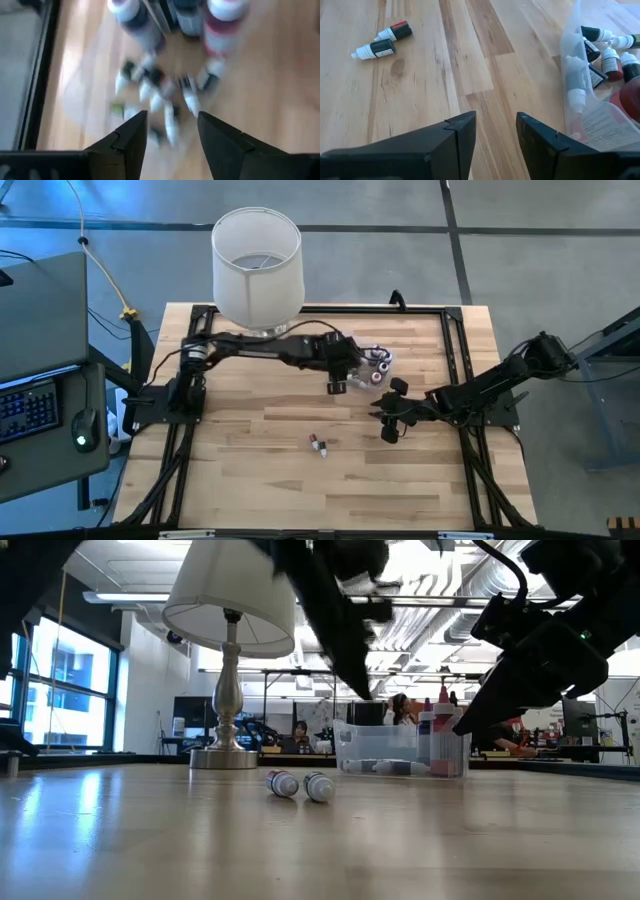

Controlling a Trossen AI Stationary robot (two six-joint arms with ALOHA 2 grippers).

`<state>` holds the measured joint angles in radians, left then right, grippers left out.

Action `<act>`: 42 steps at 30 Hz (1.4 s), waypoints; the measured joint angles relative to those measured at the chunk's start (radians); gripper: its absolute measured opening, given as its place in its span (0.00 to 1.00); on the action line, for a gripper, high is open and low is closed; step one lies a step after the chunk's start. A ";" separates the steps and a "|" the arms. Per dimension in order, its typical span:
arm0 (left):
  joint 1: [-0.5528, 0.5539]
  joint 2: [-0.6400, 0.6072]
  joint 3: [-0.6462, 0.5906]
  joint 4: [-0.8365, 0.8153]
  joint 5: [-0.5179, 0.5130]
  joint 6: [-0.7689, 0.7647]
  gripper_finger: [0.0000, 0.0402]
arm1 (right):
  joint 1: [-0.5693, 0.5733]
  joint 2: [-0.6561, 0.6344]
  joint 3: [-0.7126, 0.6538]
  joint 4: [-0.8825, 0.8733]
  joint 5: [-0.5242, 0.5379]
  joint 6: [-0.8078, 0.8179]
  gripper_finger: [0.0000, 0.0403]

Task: Pick & Place food coloring
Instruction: Put the small red food coloring bottle into the transparent bin

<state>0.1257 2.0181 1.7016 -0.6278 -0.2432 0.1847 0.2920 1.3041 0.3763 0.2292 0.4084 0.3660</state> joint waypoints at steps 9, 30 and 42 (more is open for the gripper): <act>-0.044 -0.190 0.139 -0.511 -0.001 -0.166 0.42 | 0.004 0.000 0.000 0.088 -0.080 -0.001 0.33; -0.389 -0.661 -1.027 0.804 0.391 -0.132 0.42 | -0.006 0.281 0.113 0.499 -0.234 -0.151 0.33; -0.335 -0.453 -1.066 1.015 0.417 -0.056 0.42 | -0.006 0.421 0.331 0.239 -0.300 -0.236 0.33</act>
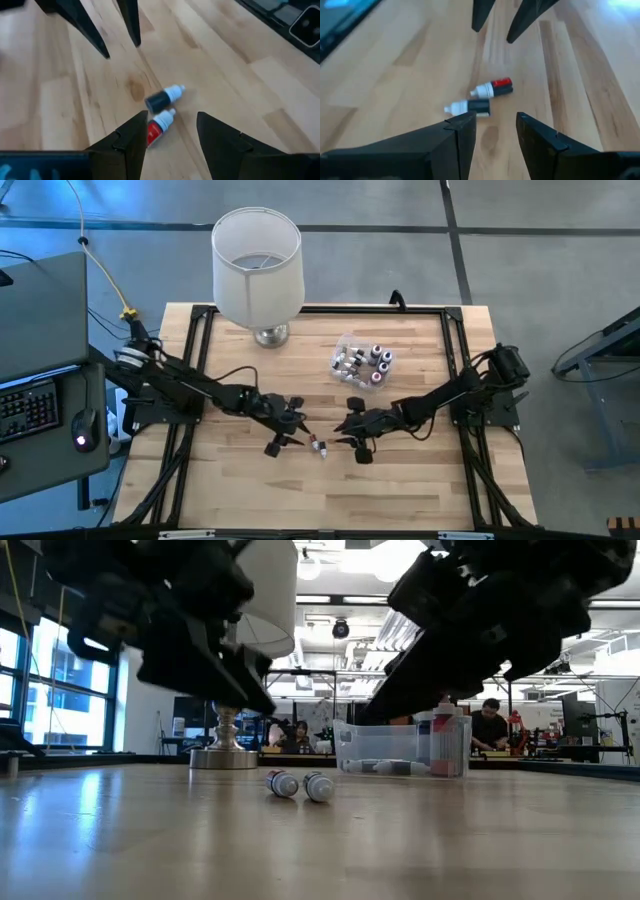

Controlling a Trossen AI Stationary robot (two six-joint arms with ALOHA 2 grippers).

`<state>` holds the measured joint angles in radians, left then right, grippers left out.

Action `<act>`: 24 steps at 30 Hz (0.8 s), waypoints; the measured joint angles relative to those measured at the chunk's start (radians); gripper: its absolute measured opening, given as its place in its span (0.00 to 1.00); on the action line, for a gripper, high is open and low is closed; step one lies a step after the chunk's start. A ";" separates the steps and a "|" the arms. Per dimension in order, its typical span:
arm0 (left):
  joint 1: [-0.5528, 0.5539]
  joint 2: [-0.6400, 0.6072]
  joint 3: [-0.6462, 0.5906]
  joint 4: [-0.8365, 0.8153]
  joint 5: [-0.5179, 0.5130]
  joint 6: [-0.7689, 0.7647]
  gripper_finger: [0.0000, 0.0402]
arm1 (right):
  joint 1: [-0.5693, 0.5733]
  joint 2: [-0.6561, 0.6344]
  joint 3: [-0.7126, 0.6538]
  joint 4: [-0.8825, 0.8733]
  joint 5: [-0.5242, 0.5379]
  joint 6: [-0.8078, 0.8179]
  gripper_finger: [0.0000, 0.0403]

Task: Pick & Place food coloring
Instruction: Put the small red food coloring bottle into the transparent bin

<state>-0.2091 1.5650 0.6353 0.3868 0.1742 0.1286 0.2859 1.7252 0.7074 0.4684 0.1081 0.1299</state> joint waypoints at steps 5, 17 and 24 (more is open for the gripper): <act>0.057 0.100 0.025 0.070 0.121 0.001 0.42 | 0.000 0.000 0.019 -0.050 0.014 0.000 0.33; 0.131 0.275 0.115 0.062 0.292 -0.001 0.42 | 0.000 0.000 0.016 -0.128 0.005 0.026 0.33; 0.131 0.331 0.134 0.072 0.303 -0.008 0.42 | 0.000 -0.001 0.016 -0.139 0.004 0.026 0.33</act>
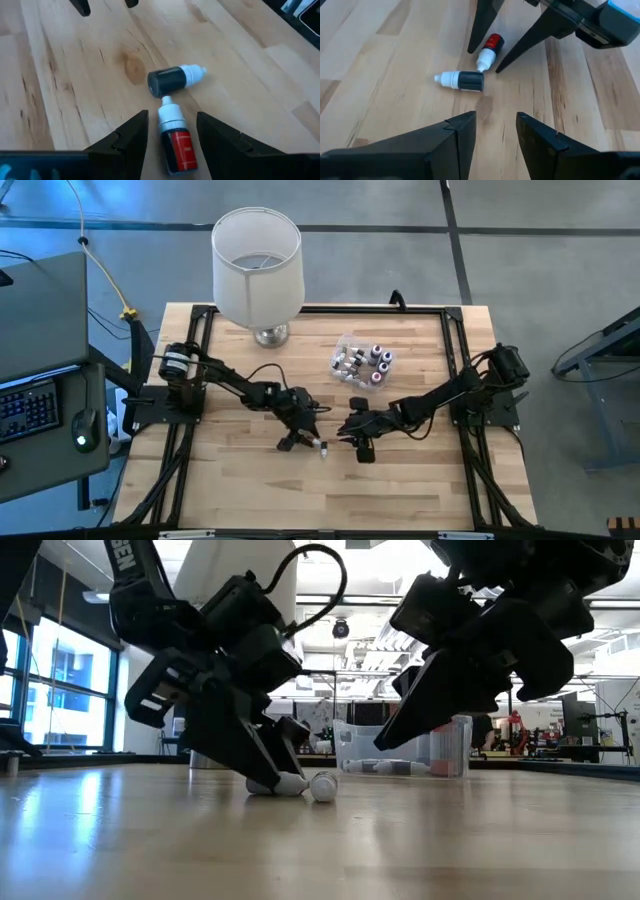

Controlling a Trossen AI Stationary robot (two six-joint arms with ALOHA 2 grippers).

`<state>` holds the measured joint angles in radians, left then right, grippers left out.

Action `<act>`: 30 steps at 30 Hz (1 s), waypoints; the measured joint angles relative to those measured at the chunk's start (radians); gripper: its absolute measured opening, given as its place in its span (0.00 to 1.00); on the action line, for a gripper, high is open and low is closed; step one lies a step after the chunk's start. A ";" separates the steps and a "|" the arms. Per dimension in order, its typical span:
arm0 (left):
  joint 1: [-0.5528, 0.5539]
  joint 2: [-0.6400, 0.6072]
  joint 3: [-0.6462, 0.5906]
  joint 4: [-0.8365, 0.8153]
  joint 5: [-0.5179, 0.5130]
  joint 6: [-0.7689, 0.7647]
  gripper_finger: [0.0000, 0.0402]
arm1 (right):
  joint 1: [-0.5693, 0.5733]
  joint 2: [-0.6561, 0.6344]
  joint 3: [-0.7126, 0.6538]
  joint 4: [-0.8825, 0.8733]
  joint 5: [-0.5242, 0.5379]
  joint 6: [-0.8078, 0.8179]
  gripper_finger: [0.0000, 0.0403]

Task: Pick & Place food coloring
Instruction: Put the small red food coloring bottle into the transparent bin

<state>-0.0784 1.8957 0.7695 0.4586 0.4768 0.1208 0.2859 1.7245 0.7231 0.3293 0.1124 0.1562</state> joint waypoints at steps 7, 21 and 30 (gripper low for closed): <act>-0.001 0.000 -0.001 0.014 -0.033 -0.129 0.42 | 0.000 0.000 0.000 -0.011 0.000 0.000 0.33; -0.002 0.001 0.026 -0.033 -0.092 -0.177 0.42 | 0.000 0.000 0.000 -0.016 0.000 0.000 0.33; -0.047 -0.001 0.028 -0.083 -0.159 -0.086 0.42 | 0.000 0.000 0.000 -0.016 0.000 0.000 0.33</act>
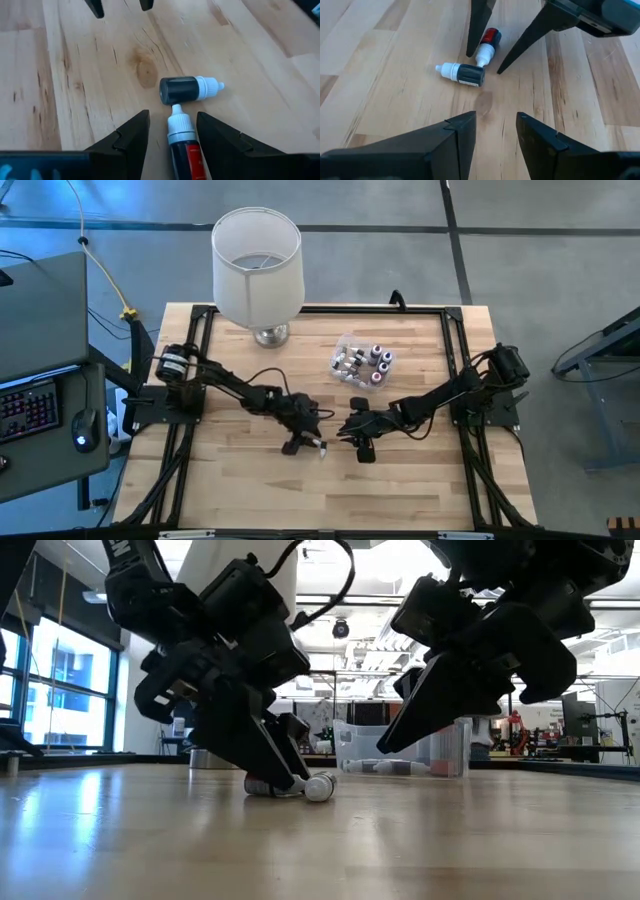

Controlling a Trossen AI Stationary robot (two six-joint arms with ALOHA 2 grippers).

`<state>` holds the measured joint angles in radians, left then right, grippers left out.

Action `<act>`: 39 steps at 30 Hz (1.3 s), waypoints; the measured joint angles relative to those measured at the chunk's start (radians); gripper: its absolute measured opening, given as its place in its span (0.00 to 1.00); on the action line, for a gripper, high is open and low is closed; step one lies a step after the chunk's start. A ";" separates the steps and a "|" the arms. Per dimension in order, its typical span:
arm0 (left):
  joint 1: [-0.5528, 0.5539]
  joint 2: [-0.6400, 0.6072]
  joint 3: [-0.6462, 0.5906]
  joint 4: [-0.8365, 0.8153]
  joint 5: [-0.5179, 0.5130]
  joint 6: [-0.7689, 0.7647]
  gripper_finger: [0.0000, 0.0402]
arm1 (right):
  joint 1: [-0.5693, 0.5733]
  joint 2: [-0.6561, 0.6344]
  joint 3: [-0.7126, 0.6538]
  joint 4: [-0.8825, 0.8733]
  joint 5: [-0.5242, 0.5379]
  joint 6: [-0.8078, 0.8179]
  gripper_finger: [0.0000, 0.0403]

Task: Pick & Place food coloring
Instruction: Put the small red food coloring bottle into the transparent bin

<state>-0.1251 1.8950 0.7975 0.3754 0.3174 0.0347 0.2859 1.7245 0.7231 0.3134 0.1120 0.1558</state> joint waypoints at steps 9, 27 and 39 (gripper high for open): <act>-0.048 0.001 -0.002 -0.005 -0.157 0.043 0.32 | 0.000 0.000 0.000 0.000 -0.001 0.000 0.33; -0.030 -0.016 0.332 -0.534 -0.422 0.190 0.21 | 0.027 -0.122 0.000 -0.234 -0.017 0.052 0.33; 0.170 -0.008 0.649 -0.605 -0.548 0.379 0.21 | 0.130 -0.546 0.000 -0.847 0.154 0.514 0.33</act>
<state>0.0448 1.8870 1.4466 -0.2299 -0.2310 0.4137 0.4160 1.1785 0.7227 -0.5335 0.2658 0.6695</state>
